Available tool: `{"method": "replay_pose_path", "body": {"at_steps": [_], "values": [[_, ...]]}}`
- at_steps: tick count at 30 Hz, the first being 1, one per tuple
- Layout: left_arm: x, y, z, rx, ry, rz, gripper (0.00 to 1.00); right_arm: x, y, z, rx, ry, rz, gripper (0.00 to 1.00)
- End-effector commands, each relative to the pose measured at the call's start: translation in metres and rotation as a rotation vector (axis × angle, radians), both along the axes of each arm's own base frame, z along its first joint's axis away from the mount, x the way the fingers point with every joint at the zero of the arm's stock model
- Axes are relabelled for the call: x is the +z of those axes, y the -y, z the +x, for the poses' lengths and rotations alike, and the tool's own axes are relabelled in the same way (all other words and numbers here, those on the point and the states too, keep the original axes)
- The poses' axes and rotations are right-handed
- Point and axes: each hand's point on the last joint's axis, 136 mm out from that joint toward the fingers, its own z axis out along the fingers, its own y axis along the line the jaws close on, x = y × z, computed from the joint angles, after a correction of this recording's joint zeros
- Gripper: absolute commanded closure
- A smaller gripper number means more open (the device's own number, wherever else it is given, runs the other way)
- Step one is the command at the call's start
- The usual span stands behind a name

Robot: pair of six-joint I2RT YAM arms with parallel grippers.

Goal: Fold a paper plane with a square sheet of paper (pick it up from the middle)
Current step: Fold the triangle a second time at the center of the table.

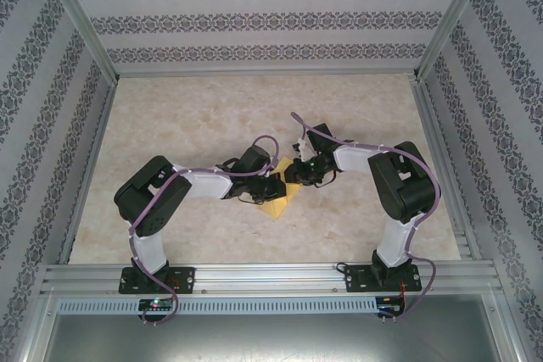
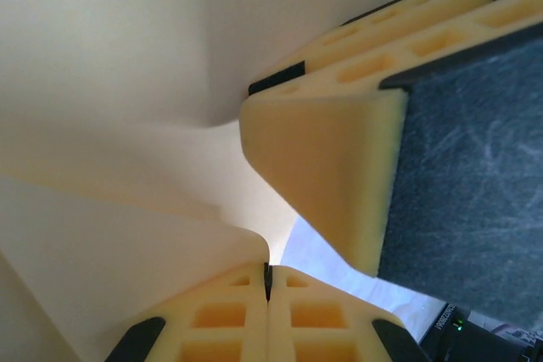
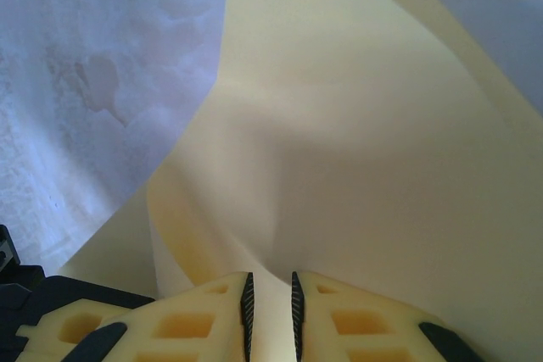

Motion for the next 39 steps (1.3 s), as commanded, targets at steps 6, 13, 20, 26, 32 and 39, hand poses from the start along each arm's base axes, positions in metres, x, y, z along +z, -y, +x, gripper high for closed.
{"method": "replay_pose_path", "body": {"at_steps": [6, 13, 20, 26, 32, 39], "values": [[-0.010, 0.002, 0.002, -0.010, 0.012, 0.030, 0.97, -0.009, 0.003, -0.010, 0.002, -0.044, -0.010, 0.79], [-0.012, -0.005, -0.001, -0.025, 0.022, 0.078, 0.97, -0.009, 0.004, -0.010, 0.004, -0.045, -0.014, 0.78], [-0.014, -0.008, 0.001, -0.015, 0.031, 0.093, 0.97, -0.010, 0.004, -0.012, 0.005, -0.049, -0.016, 0.79], [-0.015, -0.006, 0.003, -0.010, 0.028, 0.090, 0.96, -0.010, 0.004, -0.013, 0.006, -0.049, -0.015, 0.79], [-0.019, -0.005, 0.005, -0.002, 0.027, 0.087, 0.97, -0.011, 0.006, -0.013, 0.005, -0.051, -0.015, 0.79], [-0.024, -0.005, 0.004, -0.005, 0.025, 0.089, 0.94, -0.010, 0.007, -0.013, 0.003, -0.048, -0.014, 0.79]]}}
